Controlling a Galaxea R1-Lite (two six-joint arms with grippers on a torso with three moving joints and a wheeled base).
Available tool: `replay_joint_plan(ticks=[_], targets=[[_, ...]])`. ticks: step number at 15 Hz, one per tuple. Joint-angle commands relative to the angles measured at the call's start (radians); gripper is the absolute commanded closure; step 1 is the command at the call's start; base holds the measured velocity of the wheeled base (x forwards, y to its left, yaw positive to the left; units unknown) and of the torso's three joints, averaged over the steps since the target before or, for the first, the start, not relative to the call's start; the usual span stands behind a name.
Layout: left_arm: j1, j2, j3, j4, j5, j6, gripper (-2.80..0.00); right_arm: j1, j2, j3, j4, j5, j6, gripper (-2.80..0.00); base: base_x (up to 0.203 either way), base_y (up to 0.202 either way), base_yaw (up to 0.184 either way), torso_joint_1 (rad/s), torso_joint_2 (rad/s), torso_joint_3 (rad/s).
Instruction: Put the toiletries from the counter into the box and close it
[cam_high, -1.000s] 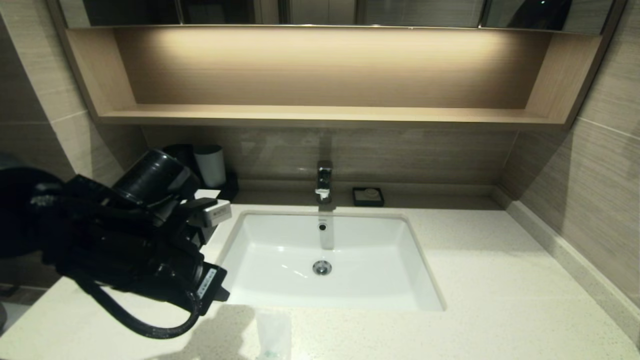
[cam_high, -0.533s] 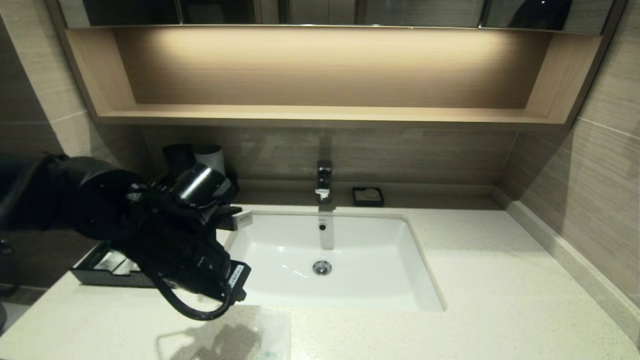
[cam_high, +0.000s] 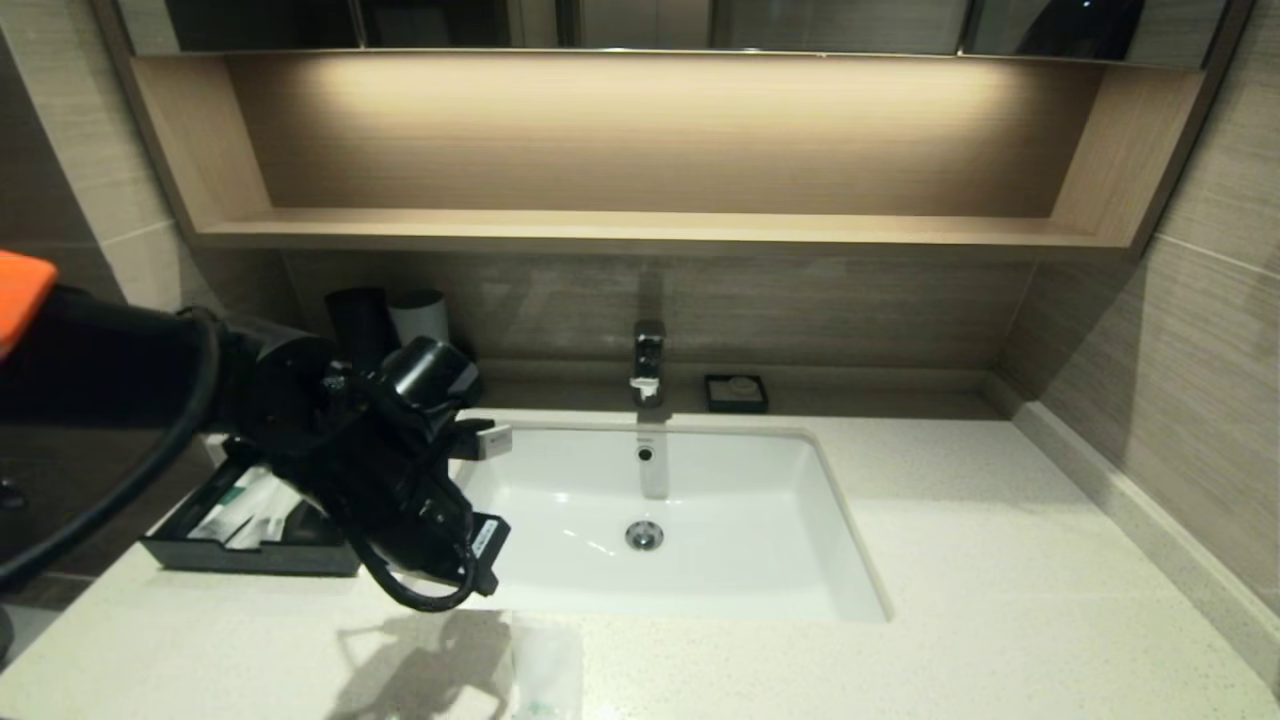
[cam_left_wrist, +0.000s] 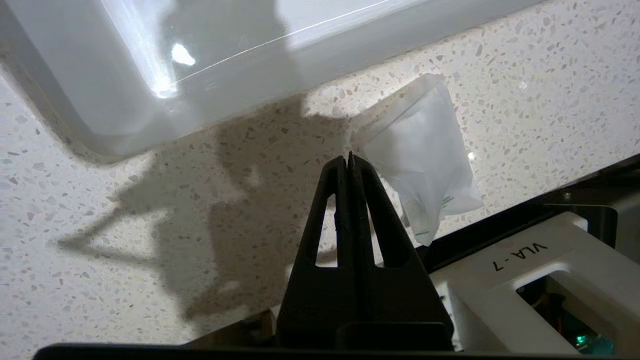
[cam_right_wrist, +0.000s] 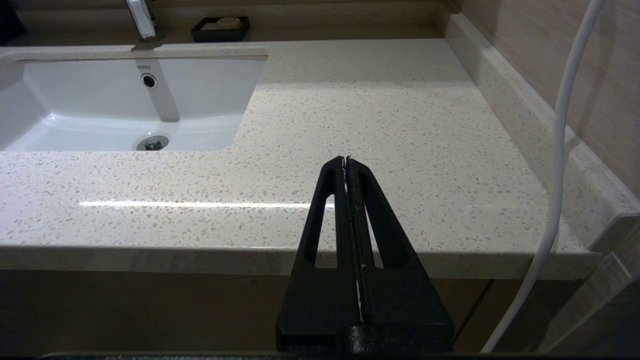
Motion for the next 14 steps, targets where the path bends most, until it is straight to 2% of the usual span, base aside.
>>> replay_joint_plan(ticks=[1, 3, 5, 10, 14], targets=[[0.013, 0.038, 0.007, 0.003, -0.031, 0.068, 0.00, 0.000, 0.001, 0.000, -0.001, 0.000, 0.000, 0.00, 0.000, 0.000, 0.000, 0.000, 0.00, 0.000], [0.027, 0.045, 0.012, 0.005, -0.101, 0.141, 0.00, 0.000, 0.001, 0.000, -0.001, 0.000, 0.000, 0.00, 0.000, 0.000, 0.000, 0.000, 0.00, 0.000], [0.031, 0.059, 0.012, 0.005, -0.108, 0.180, 0.00, 0.000, 0.001, 0.000, -0.001, 0.000, 0.000, 0.00, 0.000, 0.000, 0.000, 0.000, 0.00, 0.000], [0.040, 0.086, 0.008, 0.002, -0.147, 0.240, 0.00, 0.000, 0.001, 0.000, 0.001, 0.000, 0.000, 0.00, 0.000, 0.000, 0.000, 0.000, 0.00, 0.000], [0.043, 0.090, -0.003, -0.008, -0.176, 0.247, 0.00, 0.000, 0.001, 0.000, -0.001, 0.000, 0.000, 0.00, 0.000, 0.000, 0.000, 0.000, 0.00, 0.000]])
